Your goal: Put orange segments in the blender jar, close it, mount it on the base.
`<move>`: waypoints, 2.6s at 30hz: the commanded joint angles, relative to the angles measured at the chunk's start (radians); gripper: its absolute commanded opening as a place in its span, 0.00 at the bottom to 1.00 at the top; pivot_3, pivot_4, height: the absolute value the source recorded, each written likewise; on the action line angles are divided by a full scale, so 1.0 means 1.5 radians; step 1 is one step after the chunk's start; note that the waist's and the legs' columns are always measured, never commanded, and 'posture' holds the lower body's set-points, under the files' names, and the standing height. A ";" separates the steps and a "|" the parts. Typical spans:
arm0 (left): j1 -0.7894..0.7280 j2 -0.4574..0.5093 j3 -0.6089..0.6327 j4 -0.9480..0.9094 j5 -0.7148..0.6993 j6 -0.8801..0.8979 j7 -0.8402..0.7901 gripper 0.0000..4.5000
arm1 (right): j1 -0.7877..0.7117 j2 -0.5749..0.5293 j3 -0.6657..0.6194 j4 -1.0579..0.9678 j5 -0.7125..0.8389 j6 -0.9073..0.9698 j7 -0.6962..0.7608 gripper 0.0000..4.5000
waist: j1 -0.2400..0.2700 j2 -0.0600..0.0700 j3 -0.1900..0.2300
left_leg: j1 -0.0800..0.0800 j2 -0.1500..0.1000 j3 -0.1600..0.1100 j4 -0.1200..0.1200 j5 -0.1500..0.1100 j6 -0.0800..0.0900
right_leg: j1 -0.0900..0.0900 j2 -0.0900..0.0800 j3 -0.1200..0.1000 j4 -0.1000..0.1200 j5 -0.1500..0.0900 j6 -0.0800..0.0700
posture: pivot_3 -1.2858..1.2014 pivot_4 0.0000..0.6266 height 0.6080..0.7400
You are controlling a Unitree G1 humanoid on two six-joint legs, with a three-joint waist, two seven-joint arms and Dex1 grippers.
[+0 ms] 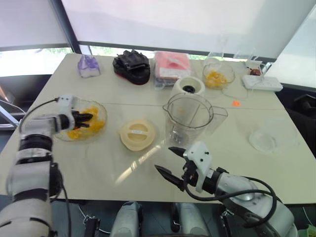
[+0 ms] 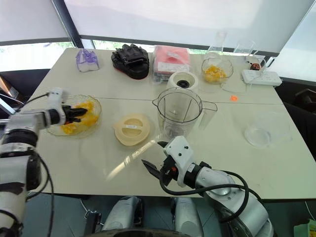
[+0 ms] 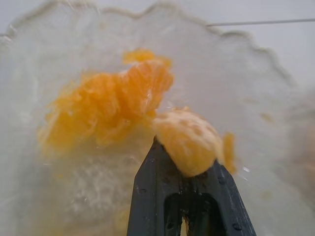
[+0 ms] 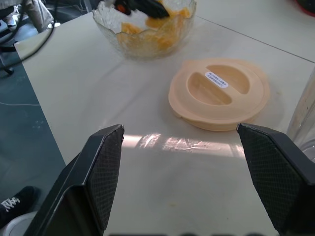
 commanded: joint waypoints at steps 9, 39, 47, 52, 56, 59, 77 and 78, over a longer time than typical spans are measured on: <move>-0.013 0.164 -0.014 -0.142 -0.057 0.037 -0.266 0.00 | -0.009 0.012 0.014 0.015 -0.016 -0.032 0.030 0.86 | 0.010 0.001 0.000 | -0.001 0.000 -0.001 0.000 0.000 0.000 | 0.000 -0.001 -0.001 -0.005 0.000 -0.001 | 0.52 0.24 1.00; -0.429 -0.436 -0.240 0.174 0.101 -0.345 -0.351 0.00 | 0.282 -0.044 -0.506 -0.099 0.229 -0.041 -0.014 0.86 | 0.009 0.004 0.001 | -0.008 -0.002 -0.004 0.002 -0.002 0.004 | -0.002 0.003 -0.003 -0.005 0.001 0.001 | 0.52 0.24 1.00; -0.430 -0.449 -0.214 0.185 0.109 -0.360 -0.314 0.76 | 0.262 -0.043 -0.481 -0.081 0.211 -0.054 -0.030 0.86 | 0.009 0.005 0.001 | -0.009 -0.002 -0.004 0.002 -0.002 0.004 | -0.002 0.002 -0.002 -0.007 0.001 0.003 | 0.52 0.24 1.00; -0.436 -0.451 -0.189 0.177 0.093 -0.363 -0.305 0.99 | 0.246 -0.047 -0.464 -0.061 0.194 -0.060 -0.026 0.86 | 0.009 0.005 0.001 | -0.009 -0.003 -0.004 0.002 -0.002 0.004 | -0.002 0.002 -0.002 -0.007 0.001 0.003 | 0.52 0.24 1.00; -0.453 -0.450 -0.136 0.168 0.053 -0.340 -0.282 0.99 | 0.243 -0.036 -0.460 -0.039 0.164 -0.077 -0.028 0.86 | 0.010 0.005 0.001 | -0.009 -0.003 -0.004 0.002 -0.002 0.004 | -0.002 0.002 -0.002 -0.006 0.001 0.003 | 0.52 0.24 1.00; -0.455 -0.424 -0.060 0.133 -0.009 -0.274 -0.226 0.99 | 0.265 -0.014 -0.459 0.018 0.064 -0.130 -0.054 0.86 | 0.009 0.005 0.001 | -0.009 -0.003 -0.004 0.002 -0.002 0.004 | -0.002 0.002 -0.002 -0.006 0.001 0.003 | 0.52 0.24 1.00; 0.136 -0.274 -0.093 -0.830 -0.314 0.224 -0.053 0.99 | 0.183 0.108 -0.622 0.257 -0.123 -0.262 -0.212 0.86 | 0.007 0.014 -0.002 | 0.005 -0.003 -0.002 0.002 0.001 0.001 | 0.007 0.001 0.005 0.000 -0.001 0.001 | 0.52 0.24 1.00; 0.143 -0.261 -0.106 -0.828 -0.307 0.213 -0.062 0.99 | 0.174 0.105 -0.623 0.275 -0.132 -0.264 -0.215 0.86 | 0.006 0.014 -0.002 | 0.005 -0.003 -0.002 0.002 0.001 0.001 | 0.007 0.001 0.005 0.000 -0.002 0.002 | 0.52 0.24 1.00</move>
